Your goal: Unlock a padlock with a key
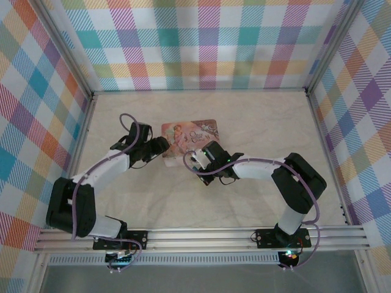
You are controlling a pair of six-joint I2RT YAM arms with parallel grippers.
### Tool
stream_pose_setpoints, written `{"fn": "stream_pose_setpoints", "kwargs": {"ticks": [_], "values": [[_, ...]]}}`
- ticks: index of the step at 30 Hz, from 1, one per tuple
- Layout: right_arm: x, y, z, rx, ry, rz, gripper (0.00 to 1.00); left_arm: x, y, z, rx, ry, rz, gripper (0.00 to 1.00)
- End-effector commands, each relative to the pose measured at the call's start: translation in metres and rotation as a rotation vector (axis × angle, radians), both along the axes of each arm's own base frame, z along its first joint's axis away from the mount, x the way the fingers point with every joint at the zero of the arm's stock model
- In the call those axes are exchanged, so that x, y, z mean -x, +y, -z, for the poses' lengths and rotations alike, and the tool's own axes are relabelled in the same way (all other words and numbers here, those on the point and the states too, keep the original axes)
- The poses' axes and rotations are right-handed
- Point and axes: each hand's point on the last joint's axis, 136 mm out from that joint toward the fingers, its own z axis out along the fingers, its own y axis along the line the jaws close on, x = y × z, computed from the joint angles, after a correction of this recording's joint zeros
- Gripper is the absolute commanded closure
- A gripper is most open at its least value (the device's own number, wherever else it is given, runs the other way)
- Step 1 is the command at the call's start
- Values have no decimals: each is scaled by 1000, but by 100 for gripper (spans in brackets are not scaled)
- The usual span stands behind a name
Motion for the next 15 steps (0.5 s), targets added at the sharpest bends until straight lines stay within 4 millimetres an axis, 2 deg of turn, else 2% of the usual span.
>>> {"fn": "stream_pose_setpoints", "kwargs": {"ticks": [1,10,15], "values": [[0,0,-9,26,-25,-40,100,-28,-2,-12,-5,-60,8,38],[-1,-3,-10,63,-76,-97,100,-47,-12,4,6,-37,37,40],[0,-2,-7,70,-86,-119,100,-57,-17,6,15,-41,46,41]]}}
